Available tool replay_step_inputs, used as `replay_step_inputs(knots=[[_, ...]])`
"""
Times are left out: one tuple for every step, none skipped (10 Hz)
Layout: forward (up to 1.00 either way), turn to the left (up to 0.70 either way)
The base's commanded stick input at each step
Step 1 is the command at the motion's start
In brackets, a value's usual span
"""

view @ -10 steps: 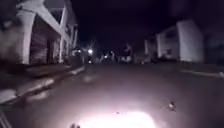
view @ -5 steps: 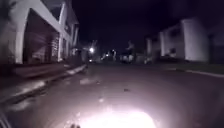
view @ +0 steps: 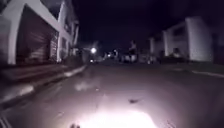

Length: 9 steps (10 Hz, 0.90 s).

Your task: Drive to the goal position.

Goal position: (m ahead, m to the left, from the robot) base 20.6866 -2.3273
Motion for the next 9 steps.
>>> replay_step_inputs(knots=[[1.00, 0.00], [1.00, 0.00], [1.00, 0.00], [1.00, 0.00], [1.00, 0.00], [1.00, 0.00], [1.00, 0.00], [1.00, 0.00], [1.00, 0.00]])
